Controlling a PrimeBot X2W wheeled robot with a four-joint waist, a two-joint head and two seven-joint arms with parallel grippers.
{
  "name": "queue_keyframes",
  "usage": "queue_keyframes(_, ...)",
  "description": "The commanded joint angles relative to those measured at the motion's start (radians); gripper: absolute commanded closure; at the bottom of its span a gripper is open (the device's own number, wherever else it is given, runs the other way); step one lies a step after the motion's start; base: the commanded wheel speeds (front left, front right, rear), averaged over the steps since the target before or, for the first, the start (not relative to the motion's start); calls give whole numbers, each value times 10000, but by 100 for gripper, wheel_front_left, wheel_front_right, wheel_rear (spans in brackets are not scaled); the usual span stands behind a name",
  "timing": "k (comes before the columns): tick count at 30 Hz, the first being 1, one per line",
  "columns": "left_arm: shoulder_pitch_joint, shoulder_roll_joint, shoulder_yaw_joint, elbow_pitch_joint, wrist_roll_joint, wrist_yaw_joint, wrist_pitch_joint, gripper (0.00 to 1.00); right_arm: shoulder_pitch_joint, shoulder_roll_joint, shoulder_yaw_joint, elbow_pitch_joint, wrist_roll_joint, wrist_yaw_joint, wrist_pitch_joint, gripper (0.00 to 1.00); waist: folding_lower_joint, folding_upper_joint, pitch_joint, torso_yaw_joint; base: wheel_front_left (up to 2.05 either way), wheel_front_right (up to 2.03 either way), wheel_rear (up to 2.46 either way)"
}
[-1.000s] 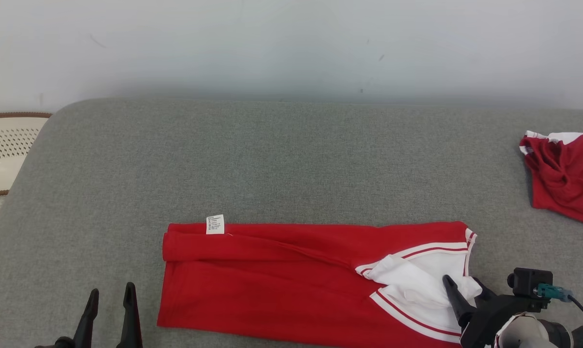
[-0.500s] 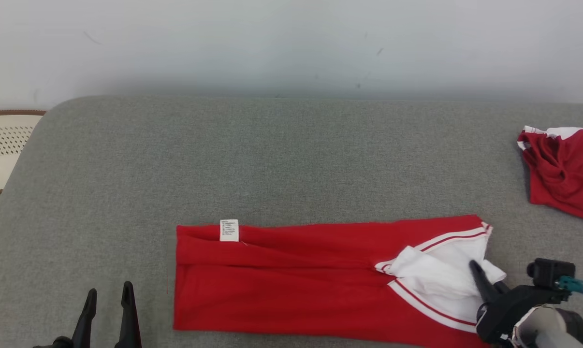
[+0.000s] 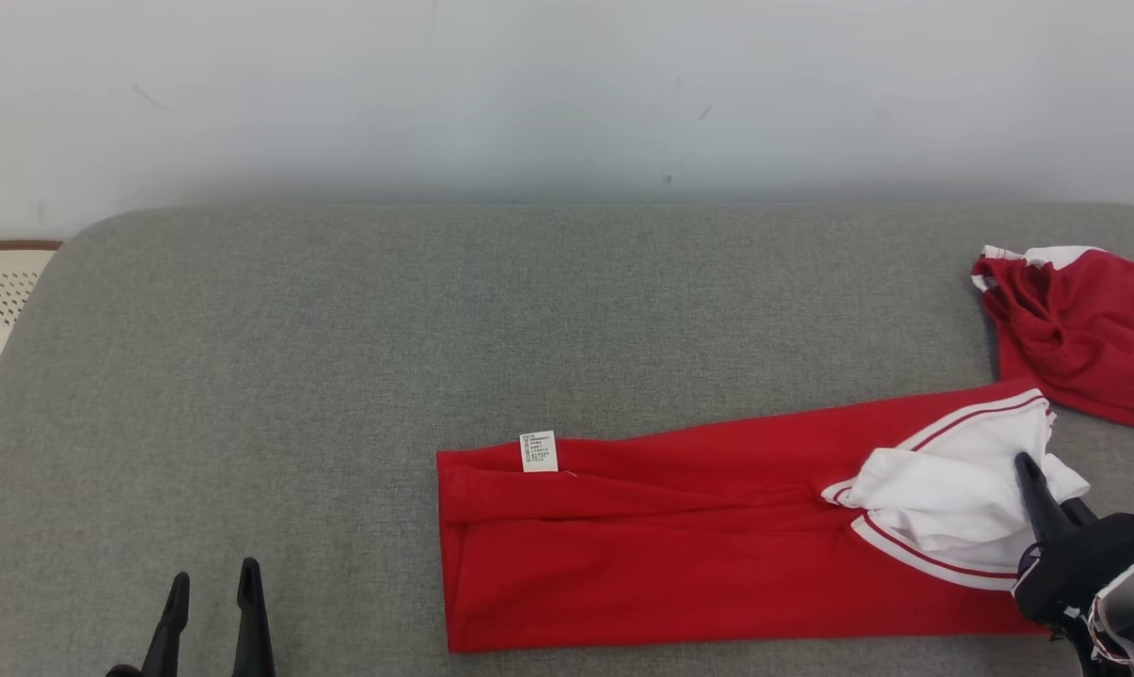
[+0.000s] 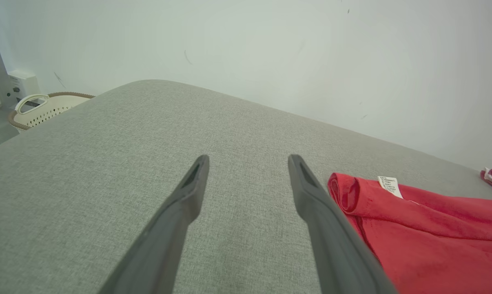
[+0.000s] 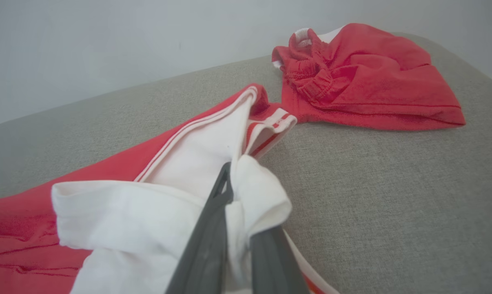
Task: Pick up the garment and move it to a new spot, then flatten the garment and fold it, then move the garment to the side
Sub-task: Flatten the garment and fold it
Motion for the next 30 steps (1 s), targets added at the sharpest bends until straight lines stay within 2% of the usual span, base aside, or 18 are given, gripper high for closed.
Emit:
queue_keyframes(1, 149, 3, 14, 13, -85, 10, -34, 0, 132, -18, -26, -115, 30, -7, 38, 100, -1, 0, -36, -32, 0, 0, 0)
queue_keyframes(6, 267, 2, 30, 44, -152, 68, -34, 0, 378, 9, 204, -1383, 692, -7, 567, 100, -1, 0, -154, -172, 0, 0, 0)
queue_keyframes(14, 129, 4, -73, 180, -193, 47, -34, 0, 637, -318, 785, -3708, 1787, -6, 1409, 100, -1, 0, -243, -256, 0, 0, 0)
queue_keyframes(20, 60, 4, -152, 291, -233, 0, -34, 0, 704, -190, 1173, -5035, 2516, -4, 1819, 100, -1, 0, -301, -155, 0, 0, 0)
queue_keyframes(30, -45, 3, -458, 408, -306, 25, -34, 0, 218, 403, 2142, -5874, 2838, -3, 2122, 100, -1, 0, -296, 385, 0, 0, 0)
